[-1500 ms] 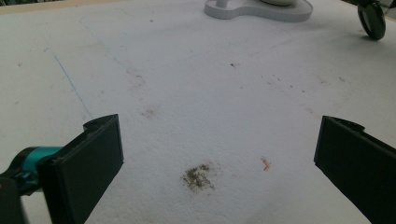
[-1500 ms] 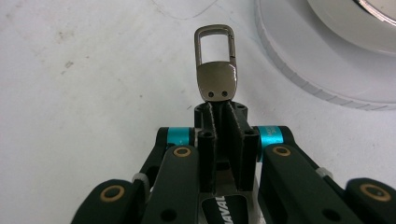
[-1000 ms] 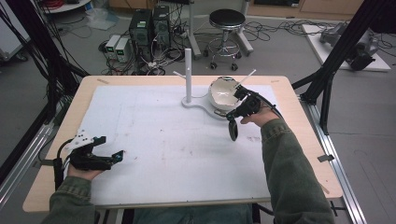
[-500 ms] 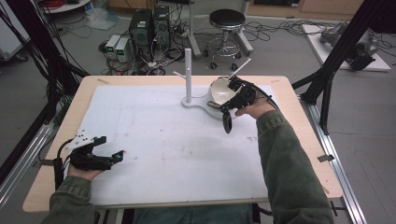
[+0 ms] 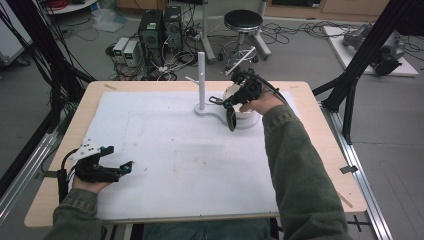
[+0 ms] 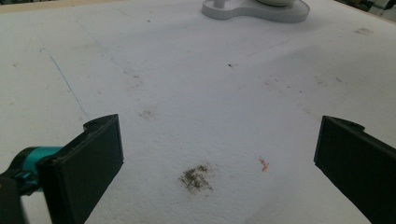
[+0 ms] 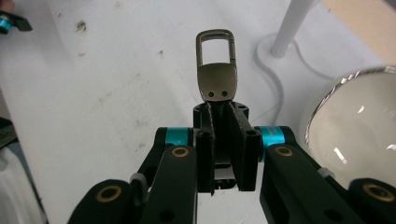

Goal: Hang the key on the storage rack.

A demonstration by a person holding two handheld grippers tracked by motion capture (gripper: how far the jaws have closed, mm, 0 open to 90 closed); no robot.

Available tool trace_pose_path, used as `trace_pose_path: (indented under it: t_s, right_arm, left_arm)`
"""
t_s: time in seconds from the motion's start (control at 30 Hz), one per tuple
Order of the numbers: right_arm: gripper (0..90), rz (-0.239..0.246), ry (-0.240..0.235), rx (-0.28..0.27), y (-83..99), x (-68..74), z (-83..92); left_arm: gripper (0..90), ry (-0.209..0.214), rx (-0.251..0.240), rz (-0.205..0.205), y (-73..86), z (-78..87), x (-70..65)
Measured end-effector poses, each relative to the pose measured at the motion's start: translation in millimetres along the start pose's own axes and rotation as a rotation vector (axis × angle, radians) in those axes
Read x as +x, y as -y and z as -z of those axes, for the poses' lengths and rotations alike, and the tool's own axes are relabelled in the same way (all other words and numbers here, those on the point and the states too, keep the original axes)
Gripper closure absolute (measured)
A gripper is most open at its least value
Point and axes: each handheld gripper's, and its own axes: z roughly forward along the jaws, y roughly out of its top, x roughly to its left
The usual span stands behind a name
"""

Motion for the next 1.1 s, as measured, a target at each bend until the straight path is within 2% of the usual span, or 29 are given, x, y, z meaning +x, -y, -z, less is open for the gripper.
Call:
trace_pose_path:
  t_s: [0.1, 0.3, 0.4, 0.6, 0.77, 0.9, 0.97, 1.1]
  right_arm:
    - [81.8, 0.018, 0.005, -0.008, -12.4, 0.8, -0.3]
    - [81.6, 0.024, 0.018, -0.004, -33.4, 2.8, -1.0]
    - [81.5, 0.03, 0.034, 0.002, -45.4, 3.3, 2.0]
    - [81.1, 0.043, 0.041, -0.019, -66.0, 3.2, 9.5]
    - [80.6, 0.047, 0.069, -0.002, -82.8, -0.6, 13.0]
    - [80.2, 0.04, 0.104, 0.01, -90.7, -3.4, 13.2]
    - [80.2, 0.04, 0.109, 0.015, -90.5, -4.3, 11.9]
    - [80.0, 0.008, 0.121, 0.029, -85.4, -11.1, 5.1]
  left_arm:
    - [1.8, 0.002, 0.0, 0.001, 0.0, 0.1, 0.0]
    - [1.8, 0.008, -0.001, 0.001, 0.2, -1.0, -0.4]
    - [1.8, 0.007, -0.003, 0.004, 0.2, -0.9, 0.0]
    - [1.8, 0.01, 0.002, 0.0, 0.5, 0.0, -0.6]
    - [1.8, 0.008, 0.004, 0.002, 1.0, 0.2, -0.4]
    - [1.8, 0.009, 0.001, 0.002, 1.0, 0.4, 0.0]
    - [1.8, 0.01, 0.0, 0.003, 0.9, 0.5, 0.1]
    - [1.8, 0.011, -0.002, 0.005, 1.0, 0.6, -0.1]
